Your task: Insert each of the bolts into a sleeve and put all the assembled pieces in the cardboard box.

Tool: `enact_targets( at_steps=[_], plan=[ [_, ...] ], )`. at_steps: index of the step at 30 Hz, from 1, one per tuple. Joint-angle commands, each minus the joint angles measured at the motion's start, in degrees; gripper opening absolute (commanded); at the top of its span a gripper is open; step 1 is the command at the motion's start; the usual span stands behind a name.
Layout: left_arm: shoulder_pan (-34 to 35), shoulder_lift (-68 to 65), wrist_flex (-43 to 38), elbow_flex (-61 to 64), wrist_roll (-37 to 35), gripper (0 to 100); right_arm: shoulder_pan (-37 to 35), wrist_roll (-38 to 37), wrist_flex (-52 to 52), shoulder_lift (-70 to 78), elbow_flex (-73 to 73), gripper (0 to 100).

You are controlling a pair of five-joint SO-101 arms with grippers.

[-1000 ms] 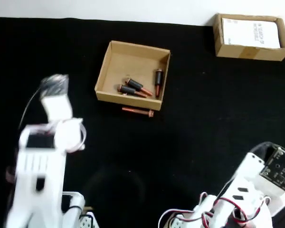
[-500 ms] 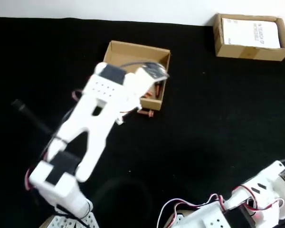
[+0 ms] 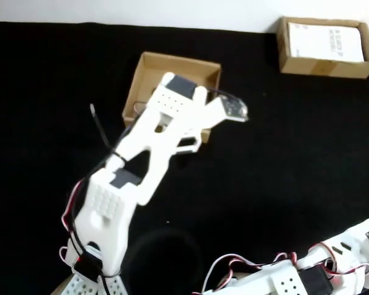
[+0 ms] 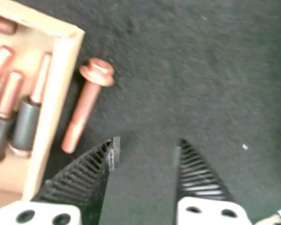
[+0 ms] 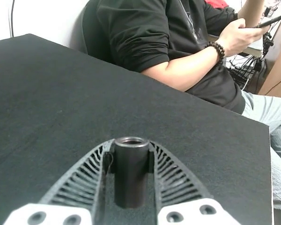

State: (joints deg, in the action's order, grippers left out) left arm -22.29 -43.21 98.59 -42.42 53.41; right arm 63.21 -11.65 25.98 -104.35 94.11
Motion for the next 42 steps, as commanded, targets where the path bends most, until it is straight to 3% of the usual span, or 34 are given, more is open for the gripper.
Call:
enact_targets(
  at_steps=[1, 12, 15, 24, 28, 36, 42],
  plan=[
    [-0.57, -4.62, 0.7, -8.04, 0.35, 23, 0.66, -0.62, -1.98, -0.66, 1.1, 0.8],
    [-0.57, -18.86, 0.62, -25.98, 0.62, 23, -1.01, -0.44, -1.98, -0.66, 2.07, 0.8],
    [-0.57, -22.2, 0.7, -28.79, 4.57, 22, -1.1, -0.35, -1.98, -0.66, 2.59, 0.8],
    [-1.01, -24.66, 0.62, -29.05, 9.58, 2, -0.92, -0.53, -1.98, -0.66, 2.68, 0.8],
    [-1.27, -24.57, 1.05, -29.05, 9.14, 1, -0.75, -0.53, -1.89, -0.66, 2.68, 0.8],
    [-1.27, -22.81, 1.14, -30.46, -0.62, 1, -0.66, -0.62, -1.71, -0.66, 3.38, 0.8],
    [-1.19, -18.95, 1.14, -31.25, -1.67, 1, -0.48, -0.62, -1.71, -0.66, 3.74, 0.8]
  ],
)
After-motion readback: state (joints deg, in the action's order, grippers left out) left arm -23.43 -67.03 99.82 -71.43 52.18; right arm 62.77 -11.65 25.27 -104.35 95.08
